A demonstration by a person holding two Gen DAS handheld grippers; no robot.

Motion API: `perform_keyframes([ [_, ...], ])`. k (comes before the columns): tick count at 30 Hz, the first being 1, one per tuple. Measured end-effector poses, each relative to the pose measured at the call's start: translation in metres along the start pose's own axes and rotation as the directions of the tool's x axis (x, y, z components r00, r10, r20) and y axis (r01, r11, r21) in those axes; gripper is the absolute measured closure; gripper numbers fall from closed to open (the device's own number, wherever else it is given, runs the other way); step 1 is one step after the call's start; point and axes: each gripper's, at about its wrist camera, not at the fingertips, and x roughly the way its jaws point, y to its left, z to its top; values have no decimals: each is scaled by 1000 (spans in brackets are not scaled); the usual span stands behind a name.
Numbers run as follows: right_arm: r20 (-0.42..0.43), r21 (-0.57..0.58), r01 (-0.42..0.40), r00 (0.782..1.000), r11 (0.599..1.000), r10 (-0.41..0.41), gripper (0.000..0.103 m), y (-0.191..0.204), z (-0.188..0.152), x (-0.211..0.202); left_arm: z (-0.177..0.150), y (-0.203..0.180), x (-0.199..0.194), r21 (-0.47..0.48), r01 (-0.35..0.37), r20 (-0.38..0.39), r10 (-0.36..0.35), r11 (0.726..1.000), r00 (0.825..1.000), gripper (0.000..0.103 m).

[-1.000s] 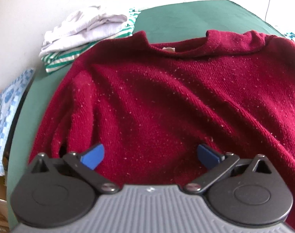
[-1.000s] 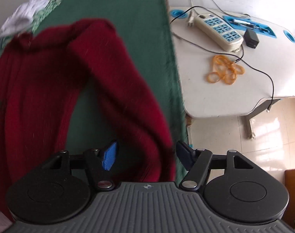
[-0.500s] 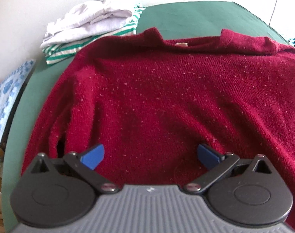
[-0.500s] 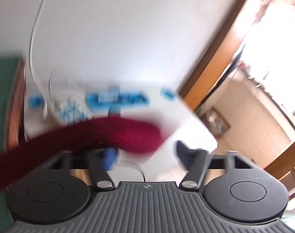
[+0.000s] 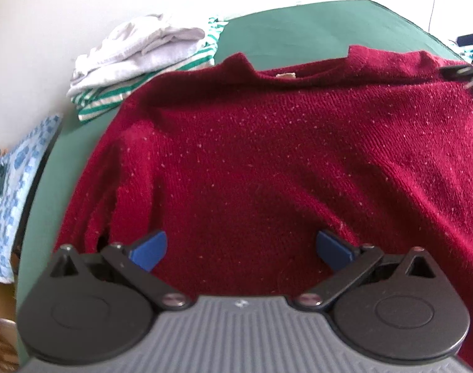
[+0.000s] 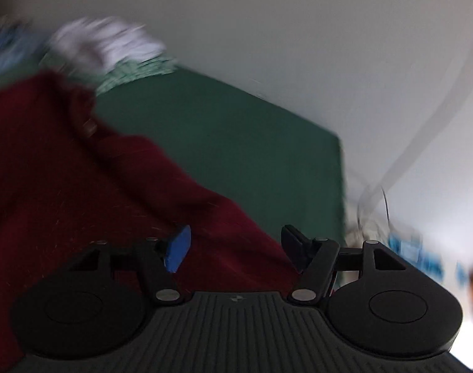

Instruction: Fold clothes

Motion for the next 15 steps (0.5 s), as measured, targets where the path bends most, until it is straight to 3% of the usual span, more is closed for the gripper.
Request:
perform_keyframes([
  [3, 44, -160, 15, 999, 987, -9, 40, 19, 4, 40, -1, -2, -1, 18, -12, 12, 12, 1000, 1000, 0],
  [5, 28, -138, -1, 1000, 990, 5, 62, 8, 11, 60, -1, -2, -1, 20, -15, 20, 15, 1000, 1000, 0],
  [7, 18, -53, 9, 1000, 999, -8, 96, -11, 23, 74, -2, -1, -1, 10, -14, 23, 14, 1000, 1000, 0],
  [8, 17, 2, 24, 1000, 1000, -24, 102, -21, 30, 79, -2, -1, -1, 3, -12, 24, 12, 1000, 1000, 0],
  [12, -33, 225, 139, 990, 964, -135, 97, -80, 56, 117, -2, 1, 0, -23, -5, 23, 5, 1000, 1000, 1],
  [14, -47, 281, 132, 991, 951, -124, 95, -94, 64, 117, -3, 2, 0, -25, -2, 27, 2, 1000, 1000, 1],
  [15, -44, 306, 123, 992, 944, -115, 87, -99, 67, 115, -4, 2, 0, -26, 0, 30, 0, 1000, 1000, 1],
])
